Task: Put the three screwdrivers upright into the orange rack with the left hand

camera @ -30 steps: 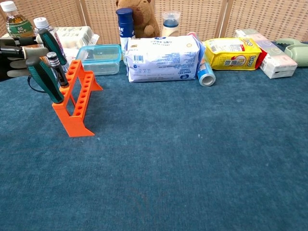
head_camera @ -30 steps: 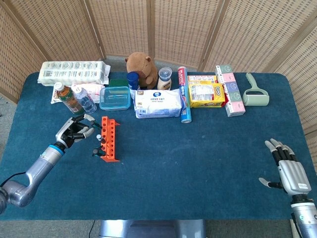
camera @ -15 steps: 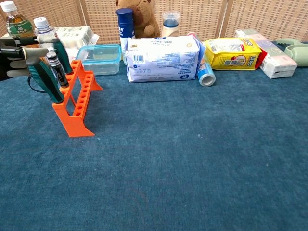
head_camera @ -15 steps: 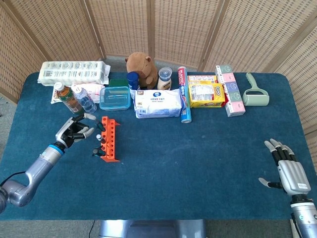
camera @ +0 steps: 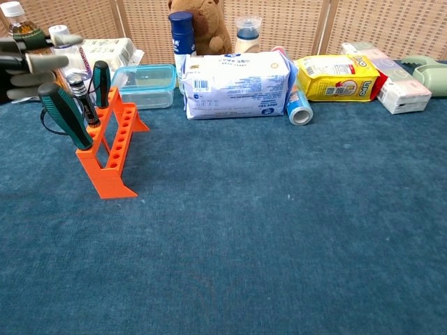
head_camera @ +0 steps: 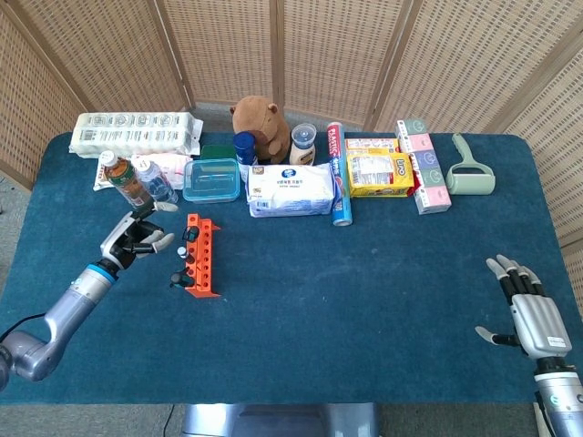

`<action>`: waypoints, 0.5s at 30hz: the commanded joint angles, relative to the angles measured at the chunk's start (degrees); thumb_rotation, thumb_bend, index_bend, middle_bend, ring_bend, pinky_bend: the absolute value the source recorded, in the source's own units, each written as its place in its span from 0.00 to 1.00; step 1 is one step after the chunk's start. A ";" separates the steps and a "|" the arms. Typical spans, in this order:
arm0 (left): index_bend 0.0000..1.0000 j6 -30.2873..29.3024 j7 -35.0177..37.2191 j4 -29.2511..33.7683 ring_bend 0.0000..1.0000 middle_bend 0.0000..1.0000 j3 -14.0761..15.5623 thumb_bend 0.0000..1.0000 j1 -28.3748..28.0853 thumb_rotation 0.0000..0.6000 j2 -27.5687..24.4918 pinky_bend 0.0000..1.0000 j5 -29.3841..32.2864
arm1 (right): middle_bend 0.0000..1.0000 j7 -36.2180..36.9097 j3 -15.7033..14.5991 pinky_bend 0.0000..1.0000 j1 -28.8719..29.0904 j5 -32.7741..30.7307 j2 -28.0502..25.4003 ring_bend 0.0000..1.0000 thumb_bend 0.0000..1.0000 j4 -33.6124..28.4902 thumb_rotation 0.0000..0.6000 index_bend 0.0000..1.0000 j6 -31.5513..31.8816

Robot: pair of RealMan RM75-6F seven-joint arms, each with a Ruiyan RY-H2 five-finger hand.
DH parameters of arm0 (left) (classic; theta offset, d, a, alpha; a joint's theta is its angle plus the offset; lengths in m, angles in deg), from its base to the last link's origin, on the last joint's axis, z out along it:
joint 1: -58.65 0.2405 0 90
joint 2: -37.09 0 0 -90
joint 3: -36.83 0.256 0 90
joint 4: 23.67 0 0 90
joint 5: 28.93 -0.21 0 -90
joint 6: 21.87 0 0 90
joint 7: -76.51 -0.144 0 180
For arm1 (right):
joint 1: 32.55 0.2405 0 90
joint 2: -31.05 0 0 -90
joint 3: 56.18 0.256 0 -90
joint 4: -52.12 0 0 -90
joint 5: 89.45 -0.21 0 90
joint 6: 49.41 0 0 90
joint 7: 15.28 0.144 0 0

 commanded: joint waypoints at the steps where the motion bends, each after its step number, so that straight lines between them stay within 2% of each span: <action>1: 0.33 -3.46 -1.53 2.23 1.00 1.00 -0.52 0.35 1.05 1.00 -1.95 1.00 -0.72 | 0.03 0.04 -0.02 0.01 -0.02 0.09 -0.04 0.03 0.02 -0.05 1.00 0.00 0.08; 5: 0.32 -8.06 -5.78 6.83 1.00 1.00 -1.55 0.33 2.50 1.00 -4.91 1.00 -0.94 | 0.03 0.01 -0.05 0.01 -0.09 0.27 -0.10 0.03 0.02 -0.21 1.00 0.00 0.30; 7: 0.30 -10.79 -10.00 10.09 0.98 0.93 -2.10 0.33 3.49 1.00 -6.88 1.00 -1.09 | 0.03 -0.04 -0.06 0.01 -0.15 0.36 -0.14 0.03 0.02 -0.29 1.00 0.00 0.46; 9: 0.29 -12.48 -14.38 12.50 0.87 0.76 -2.13 0.32 4.32 1.00 -8.36 1.00 -1.25 | 0.03 -0.04 -0.08 0.01 -0.20 0.44 -0.18 0.03 0.02 -0.34 1.00 0.00 0.57; 11: 0.27 -14.26 -23.11 14.96 0.62 0.46 -1.24 0.30 5.41 1.00 -10.69 0.95 -2.50 | 0.03 -0.07 -0.04 0.01 -0.25 0.50 -0.21 0.03 0.02 -0.39 1.00 0.00 0.76; 12: 0.26 -14.67 -26.53 15.83 0.53 0.36 -0.67 0.28 5.80 1.00 -11.65 0.90 -3.16 | 0.03 -0.06 -0.03 0.01 -0.27 0.54 -0.24 0.03 0.02 -0.43 1.00 0.00 0.83; 13: 0.22 -14.89 -29.98 16.58 0.40 0.23 0.01 0.27 6.19 1.00 -12.61 0.82 -3.80 | 0.03 -0.04 -0.03 0.01 -0.30 0.56 -0.26 0.03 0.02 -0.45 1.00 0.00 0.89; 15: 0.14 -15.50 -37.27 17.72 0.25 0.09 1.20 0.24 7.11 1.00 -14.31 0.68 -4.77 | 0.03 -0.04 -0.02 0.01 -0.37 0.61 -0.31 0.03 0.02 -0.53 1.00 0.00 1.07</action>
